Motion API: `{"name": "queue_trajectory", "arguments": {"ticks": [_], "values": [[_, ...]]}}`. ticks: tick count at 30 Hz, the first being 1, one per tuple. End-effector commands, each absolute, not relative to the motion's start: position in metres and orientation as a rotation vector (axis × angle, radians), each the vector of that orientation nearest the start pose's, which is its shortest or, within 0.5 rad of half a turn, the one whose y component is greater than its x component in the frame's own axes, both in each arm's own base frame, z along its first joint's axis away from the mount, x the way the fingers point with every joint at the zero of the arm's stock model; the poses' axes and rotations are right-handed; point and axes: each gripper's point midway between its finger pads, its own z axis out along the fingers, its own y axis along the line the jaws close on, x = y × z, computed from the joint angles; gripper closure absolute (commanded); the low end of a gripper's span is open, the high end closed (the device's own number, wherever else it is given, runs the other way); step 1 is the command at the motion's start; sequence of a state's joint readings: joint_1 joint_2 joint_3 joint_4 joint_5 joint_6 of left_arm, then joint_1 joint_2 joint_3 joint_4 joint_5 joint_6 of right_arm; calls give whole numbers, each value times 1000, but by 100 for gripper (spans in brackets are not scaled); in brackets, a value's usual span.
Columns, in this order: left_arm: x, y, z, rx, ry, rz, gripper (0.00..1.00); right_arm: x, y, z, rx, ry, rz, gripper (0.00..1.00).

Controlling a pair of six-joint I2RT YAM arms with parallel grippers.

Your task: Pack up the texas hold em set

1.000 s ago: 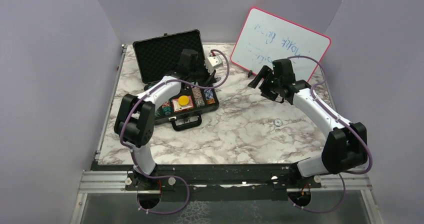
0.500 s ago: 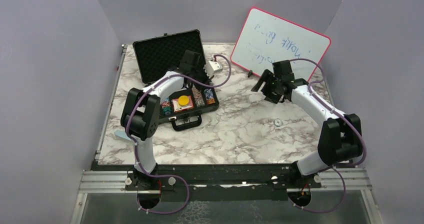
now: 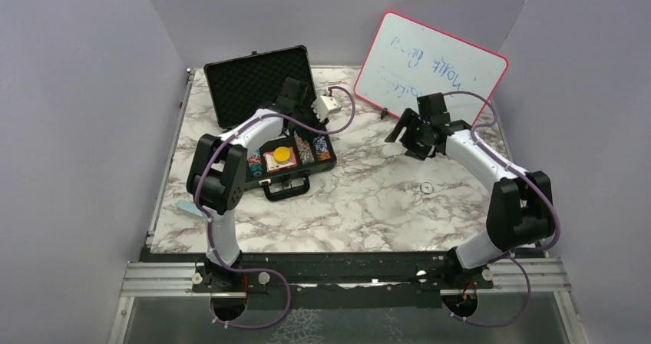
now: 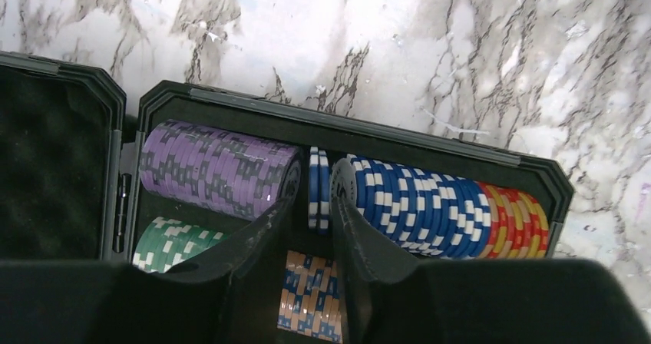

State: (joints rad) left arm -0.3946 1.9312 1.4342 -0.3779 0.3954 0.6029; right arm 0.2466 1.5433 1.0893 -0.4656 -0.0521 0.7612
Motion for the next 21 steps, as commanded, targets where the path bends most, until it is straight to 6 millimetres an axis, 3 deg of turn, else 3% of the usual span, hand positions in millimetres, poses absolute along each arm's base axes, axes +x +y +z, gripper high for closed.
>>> {"name": "queue_trajectory", "arguments": {"ticks": [1,8,14,21], "values": [[442,-230,96,1285,2006,-360,60,364,132,110,634,2495,488,23],[448,-236,123,1247,1964,-400,57,364,123,112,649,2485,441,23],[449,-237,151,1196,1923,-445,58,356,92,101,725,2498,293,23],[446,-237,168,1160,1898,-484,58,336,61,85,830,2516,178,25]]}}
